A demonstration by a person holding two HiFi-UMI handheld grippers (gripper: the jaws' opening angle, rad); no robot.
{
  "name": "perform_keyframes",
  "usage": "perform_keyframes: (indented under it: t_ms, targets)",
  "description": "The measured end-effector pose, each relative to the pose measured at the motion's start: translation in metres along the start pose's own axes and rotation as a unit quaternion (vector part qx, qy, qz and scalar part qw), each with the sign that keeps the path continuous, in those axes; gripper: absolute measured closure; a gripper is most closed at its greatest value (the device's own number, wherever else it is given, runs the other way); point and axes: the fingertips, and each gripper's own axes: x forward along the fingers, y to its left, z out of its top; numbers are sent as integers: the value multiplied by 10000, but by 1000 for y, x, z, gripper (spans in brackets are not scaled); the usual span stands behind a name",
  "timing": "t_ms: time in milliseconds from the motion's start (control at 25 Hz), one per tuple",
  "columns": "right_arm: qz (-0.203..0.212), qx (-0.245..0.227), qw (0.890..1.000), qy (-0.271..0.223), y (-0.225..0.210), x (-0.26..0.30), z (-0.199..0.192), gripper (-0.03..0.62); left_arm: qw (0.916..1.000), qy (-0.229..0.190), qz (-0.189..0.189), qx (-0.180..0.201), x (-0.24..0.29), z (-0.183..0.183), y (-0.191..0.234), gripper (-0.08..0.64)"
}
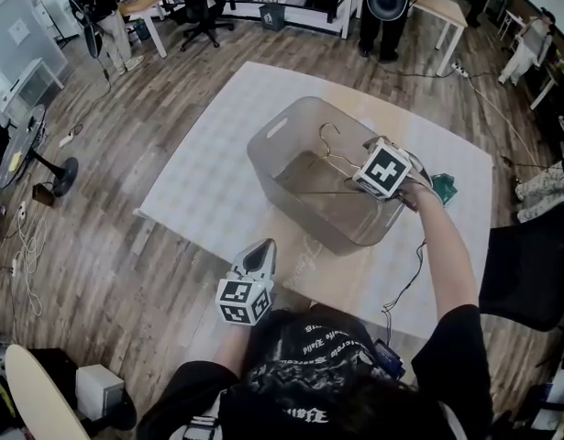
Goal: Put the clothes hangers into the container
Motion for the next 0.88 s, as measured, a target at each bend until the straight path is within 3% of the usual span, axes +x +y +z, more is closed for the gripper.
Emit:
perform_keyframes:
  t_ms: [320, 600, 880]
  targets:
    - [-536, 670, 9859, -1438, 2, -69, 29, 213, 9992, 28, -282, 272, 1, 12, -14, 540]
    - [-984, 1099, 9574, -2483, 16, -131, 35, 239, 9975, -28, -603, 370, 0, 25, -31, 540]
    - [-1407, 1516, 9272, -3124, 41, -182, 23, 247, 9936, -108, -993, 534, -4, 34, -54, 540]
